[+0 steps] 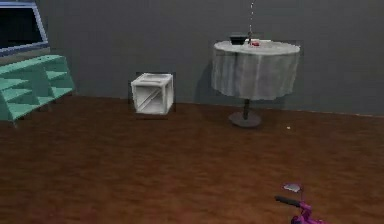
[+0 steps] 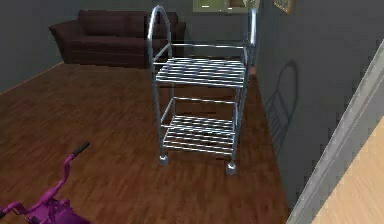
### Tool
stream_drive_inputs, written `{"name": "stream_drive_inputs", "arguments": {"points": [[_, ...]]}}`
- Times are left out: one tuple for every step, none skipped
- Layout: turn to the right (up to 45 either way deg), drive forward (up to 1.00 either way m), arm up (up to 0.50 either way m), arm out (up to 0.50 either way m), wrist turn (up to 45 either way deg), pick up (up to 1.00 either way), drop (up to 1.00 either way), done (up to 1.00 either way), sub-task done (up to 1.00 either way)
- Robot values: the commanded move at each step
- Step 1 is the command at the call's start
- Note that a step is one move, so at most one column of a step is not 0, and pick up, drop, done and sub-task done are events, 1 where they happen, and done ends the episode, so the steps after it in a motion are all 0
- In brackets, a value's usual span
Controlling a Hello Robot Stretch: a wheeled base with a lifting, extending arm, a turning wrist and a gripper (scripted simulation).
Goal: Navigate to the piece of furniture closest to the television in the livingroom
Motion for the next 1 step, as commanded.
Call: {"name": "stream_drive_inputs", "arguments": {"points": [[6.0,0.00,0.00,0.00,0.0,0.00,0.00,0.00,0.00]]}}
